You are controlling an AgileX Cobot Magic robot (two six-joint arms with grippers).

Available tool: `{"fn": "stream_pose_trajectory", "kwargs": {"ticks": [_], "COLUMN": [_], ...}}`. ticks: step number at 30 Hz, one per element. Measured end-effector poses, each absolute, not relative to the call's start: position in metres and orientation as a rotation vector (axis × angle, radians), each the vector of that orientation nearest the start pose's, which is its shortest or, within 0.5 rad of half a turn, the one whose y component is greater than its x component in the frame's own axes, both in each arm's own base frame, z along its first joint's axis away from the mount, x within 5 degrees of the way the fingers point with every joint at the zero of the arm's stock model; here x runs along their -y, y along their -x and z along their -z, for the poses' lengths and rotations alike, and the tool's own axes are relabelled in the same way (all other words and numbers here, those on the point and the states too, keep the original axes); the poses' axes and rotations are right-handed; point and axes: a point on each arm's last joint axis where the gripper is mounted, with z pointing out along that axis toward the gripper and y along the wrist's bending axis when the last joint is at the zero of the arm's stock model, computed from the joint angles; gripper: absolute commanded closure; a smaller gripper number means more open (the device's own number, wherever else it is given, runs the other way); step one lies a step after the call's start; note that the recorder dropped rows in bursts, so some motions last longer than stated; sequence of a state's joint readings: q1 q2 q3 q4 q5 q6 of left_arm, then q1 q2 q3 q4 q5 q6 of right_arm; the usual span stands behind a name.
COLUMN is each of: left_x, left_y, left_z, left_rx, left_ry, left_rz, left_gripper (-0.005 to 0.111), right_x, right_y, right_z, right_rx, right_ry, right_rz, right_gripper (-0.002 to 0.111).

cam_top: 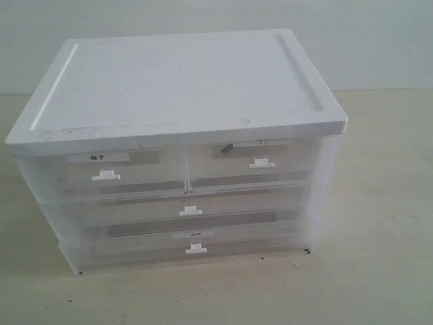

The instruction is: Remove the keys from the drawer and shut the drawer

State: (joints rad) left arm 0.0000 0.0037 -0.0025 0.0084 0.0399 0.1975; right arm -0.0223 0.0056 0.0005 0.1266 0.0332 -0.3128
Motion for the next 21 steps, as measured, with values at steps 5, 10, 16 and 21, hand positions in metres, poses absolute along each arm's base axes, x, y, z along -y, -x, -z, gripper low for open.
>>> {"fn": "stream_pose_trajectory", "kwargs": {"ticks": [5, 10, 16, 21], "left_x": [-0.001, -0.002, 0.000, 0.020], "left_y": [-0.052, -0.045, -0.043, -0.039], "left_z": [-0.234, -0.250, -0.253, -0.256], "left_rx": [-1.253, -1.060, -1.019, -0.984], "left_ry": [-0.008, 0.044, 0.122, -0.094], "left_rz": [-0.030, 0.031, 0.228, 0.310], "left_gripper": [0.102, 0.102, 0.102, 0.102], "right_x": [0.003, 0.005, 0.006, 0.003], "right_y": [-0.055, -0.050, -0.043, -0.040], "right_z": [-0.226, -0.241, -0.253, -0.259], "right_rx": [-1.346, -1.169, -1.011, -0.935], "right_ry": [0.073, -0.002, -0.151, -0.146], "right_rz": [0.161, 0.113, -0.107, -0.180], "right_gripper": [0.108, 0.108, 0.108, 0.108]}}
